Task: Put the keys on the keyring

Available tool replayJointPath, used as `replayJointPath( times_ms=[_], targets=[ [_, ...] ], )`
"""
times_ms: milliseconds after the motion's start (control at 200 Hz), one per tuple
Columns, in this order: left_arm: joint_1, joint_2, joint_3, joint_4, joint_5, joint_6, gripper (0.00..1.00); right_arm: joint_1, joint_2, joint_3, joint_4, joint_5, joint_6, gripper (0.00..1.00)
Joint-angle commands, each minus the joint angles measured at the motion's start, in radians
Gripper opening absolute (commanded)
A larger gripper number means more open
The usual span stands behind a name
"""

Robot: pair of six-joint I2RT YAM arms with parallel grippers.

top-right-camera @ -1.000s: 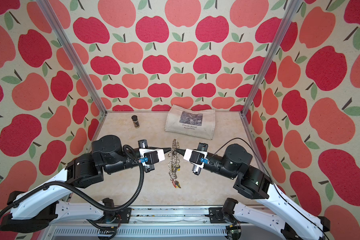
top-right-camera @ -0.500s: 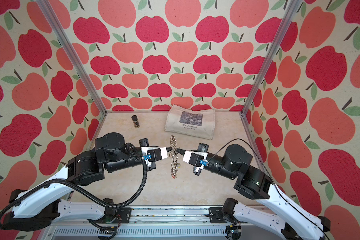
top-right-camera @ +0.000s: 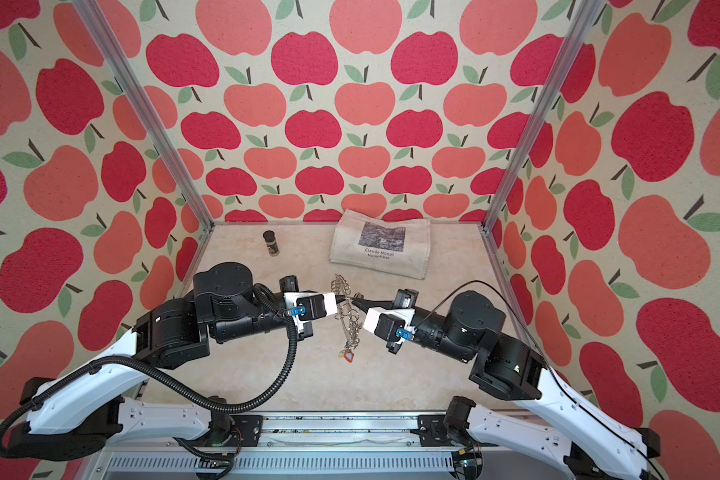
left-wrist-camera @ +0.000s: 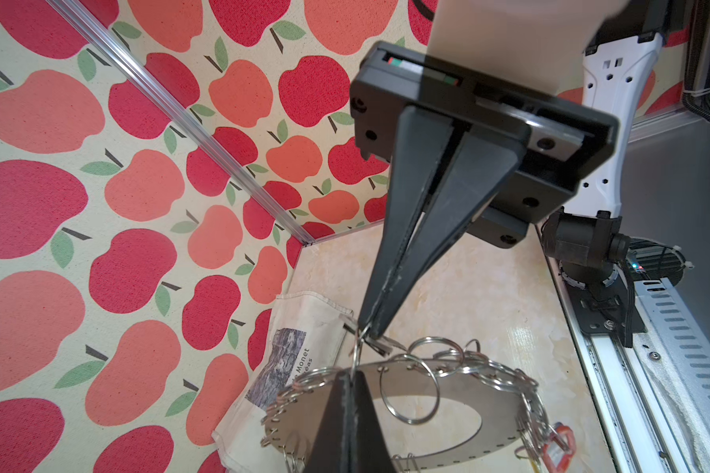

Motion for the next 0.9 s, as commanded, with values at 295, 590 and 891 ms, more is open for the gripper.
replayJointPath(
  times_ms=[295,590,891],
  targets=[
    [0.01,0.018,0.05,-0.013,0.027,-0.034,0.0,0.036,0.013,0.03,-0.006,-0.016,-0.048,0.0],
    [0.017,0.026,0.072,-0.039,0.047,-0.047,0.0,0.044,0.027,0.038,-0.017,-0.015,-0.067,0.0],
    [0.029,0.03,0.083,-0.052,0.065,-0.057,0.0,0.052,0.034,0.045,-0.031,-0.007,-0.078,0.0]
  ],
)
